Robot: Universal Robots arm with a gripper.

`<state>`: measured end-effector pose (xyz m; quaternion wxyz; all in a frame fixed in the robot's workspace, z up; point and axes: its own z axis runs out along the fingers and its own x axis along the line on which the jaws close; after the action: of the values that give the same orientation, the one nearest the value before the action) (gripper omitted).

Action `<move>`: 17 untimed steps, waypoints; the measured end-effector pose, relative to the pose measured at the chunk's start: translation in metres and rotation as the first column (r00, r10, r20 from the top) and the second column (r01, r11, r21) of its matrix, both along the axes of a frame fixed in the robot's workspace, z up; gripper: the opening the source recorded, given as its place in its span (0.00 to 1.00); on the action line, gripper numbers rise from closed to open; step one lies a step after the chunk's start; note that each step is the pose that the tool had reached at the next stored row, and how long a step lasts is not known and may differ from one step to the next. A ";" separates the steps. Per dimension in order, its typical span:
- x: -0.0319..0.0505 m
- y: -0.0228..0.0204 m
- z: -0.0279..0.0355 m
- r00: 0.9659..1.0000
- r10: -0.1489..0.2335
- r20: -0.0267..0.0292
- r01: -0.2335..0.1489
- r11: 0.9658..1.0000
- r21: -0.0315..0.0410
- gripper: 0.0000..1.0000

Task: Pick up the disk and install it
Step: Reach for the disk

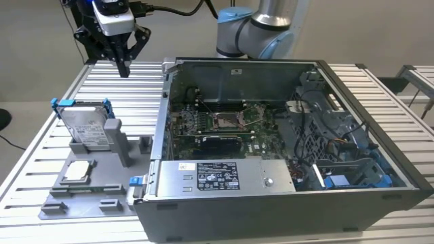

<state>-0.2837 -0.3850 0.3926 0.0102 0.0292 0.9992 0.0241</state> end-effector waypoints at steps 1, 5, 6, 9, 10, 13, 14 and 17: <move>-0.0015 0.0000 0.0000 1.000 0.000 0.000 0.000 1.000 0.000 0.00; -0.0072 0.0000 0.0000 1.000 0.002 0.000 -0.002 1.000 0.000 0.00; -0.0086 0.0000 0.0000 1.000 0.002 0.000 -0.002 1.000 0.000 0.00; -0.0127 0.0000 0.0000 1.000 0.003 0.000 -0.003 1.000 0.000 0.00; -0.0140 0.0000 0.0000 1.000 0.004 0.000 -0.004 1.000 0.000 0.00; -0.0186 0.0000 0.0000 1.000 0.005 0.000 -0.005 1.000 0.000 0.00; -0.0201 0.0000 0.0000 1.000 0.005 0.000 -0.005 1.000 0.000 0.00; -0.0247 0.0000 0.0000 1.000 0.006 0.000 -0.006 1.000 0.000 0.00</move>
<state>-0.3085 -0.3850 0.3926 0.0101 0.0260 0.9993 0.0241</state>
